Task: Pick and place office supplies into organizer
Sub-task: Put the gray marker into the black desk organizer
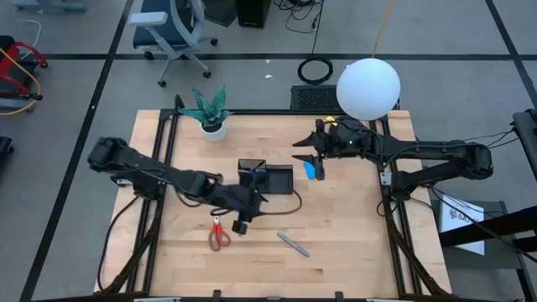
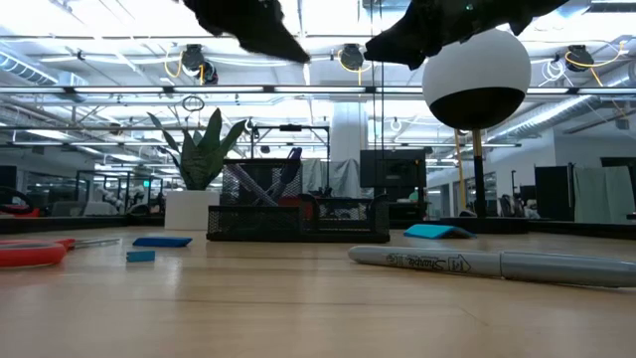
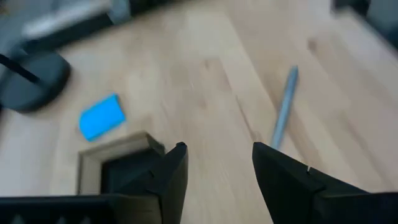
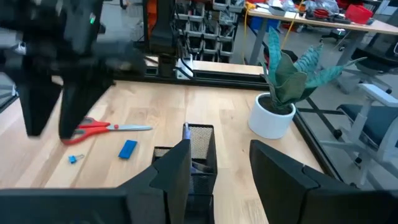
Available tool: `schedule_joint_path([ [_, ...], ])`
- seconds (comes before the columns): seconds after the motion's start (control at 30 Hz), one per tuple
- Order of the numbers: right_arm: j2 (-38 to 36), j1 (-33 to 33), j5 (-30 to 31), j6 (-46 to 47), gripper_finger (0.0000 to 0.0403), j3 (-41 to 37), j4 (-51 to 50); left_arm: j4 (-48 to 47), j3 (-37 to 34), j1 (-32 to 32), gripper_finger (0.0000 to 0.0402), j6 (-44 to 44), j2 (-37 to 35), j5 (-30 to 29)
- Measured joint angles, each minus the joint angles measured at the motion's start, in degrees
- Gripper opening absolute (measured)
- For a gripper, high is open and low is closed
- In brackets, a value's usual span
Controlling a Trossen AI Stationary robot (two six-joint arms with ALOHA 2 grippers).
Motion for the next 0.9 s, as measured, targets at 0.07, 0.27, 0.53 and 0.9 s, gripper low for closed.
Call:
schedule_joint_path([
  [0.07, -0.02, 0.0, -0.02, 0.0, 0.0155, 0.0, -0.07, -3.94, 3.39, 0.0, 0.0197, 0.53, 3.73, 0.02],
  [0.27, -0.22, 0.0, -0.04, -0.48, 0.0155, 0.0, -1.14, -9.53, 12.47, 0.0, 0.0208, 3.94, 14.02, 1.04],
  [0.53, -0.22, 0.0, -0.05, -1.05, 0.0155, 0.0, -2.71, -16.32, 22.77, -0.43, 0.0189, 4.91, 24.05, 5.25],
  [0.9, -1.19, 0.0, -0.07, -1.05, 0.0155, -0.02, -3.71, -16.79, 26.35, -2.24, 0.0184, 4.36, 30.34, 10.47],
])
